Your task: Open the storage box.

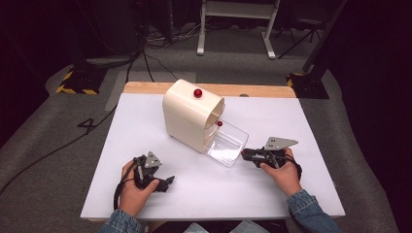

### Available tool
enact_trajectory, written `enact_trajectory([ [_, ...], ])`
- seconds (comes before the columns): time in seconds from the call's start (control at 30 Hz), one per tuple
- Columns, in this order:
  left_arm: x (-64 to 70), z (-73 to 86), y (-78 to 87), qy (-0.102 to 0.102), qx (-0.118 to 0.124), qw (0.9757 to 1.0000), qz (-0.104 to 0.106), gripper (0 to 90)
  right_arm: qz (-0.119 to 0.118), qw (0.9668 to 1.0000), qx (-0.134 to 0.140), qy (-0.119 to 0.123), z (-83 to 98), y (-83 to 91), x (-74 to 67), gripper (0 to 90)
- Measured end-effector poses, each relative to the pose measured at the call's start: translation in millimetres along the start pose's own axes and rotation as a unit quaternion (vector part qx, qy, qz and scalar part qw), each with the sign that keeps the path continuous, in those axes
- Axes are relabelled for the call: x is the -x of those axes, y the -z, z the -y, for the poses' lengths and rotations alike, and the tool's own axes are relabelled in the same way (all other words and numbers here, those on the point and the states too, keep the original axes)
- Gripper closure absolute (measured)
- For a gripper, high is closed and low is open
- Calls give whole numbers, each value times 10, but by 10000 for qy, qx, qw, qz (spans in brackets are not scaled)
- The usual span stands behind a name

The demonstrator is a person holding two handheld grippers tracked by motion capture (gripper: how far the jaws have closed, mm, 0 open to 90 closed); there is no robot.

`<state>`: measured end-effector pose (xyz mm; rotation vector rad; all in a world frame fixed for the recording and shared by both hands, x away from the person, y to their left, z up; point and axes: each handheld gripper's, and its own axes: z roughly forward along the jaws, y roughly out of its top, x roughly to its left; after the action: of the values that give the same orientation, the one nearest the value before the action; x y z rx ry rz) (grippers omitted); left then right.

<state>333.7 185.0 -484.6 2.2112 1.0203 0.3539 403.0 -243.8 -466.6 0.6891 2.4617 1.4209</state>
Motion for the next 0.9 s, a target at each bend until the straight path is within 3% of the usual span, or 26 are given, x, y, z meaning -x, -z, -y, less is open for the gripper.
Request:
enact_trajectory([
  [0.17,-3,-2,1,-24,-8,10000,-3,80,-4,9999,-123,2,46,-22,-9,739],
  [0.3,-4,-2,1,-21,-11,10000,1,80,16,9998,-187,-76,91,-15,-2,642],
  [0.5,-6,-5,1,-27,-18,10000,1,80,85,9999,-94,-90,58,84,-11,609],
  [0.73,-5,-5,-1,-6,-17,10000,13,79,177,9995,250,38,-229,298,-26,586],
  [0.9,-3,-2,0,-20,-8,10000,2,79,189,9987,437,187,-500,342,-29,575],
])
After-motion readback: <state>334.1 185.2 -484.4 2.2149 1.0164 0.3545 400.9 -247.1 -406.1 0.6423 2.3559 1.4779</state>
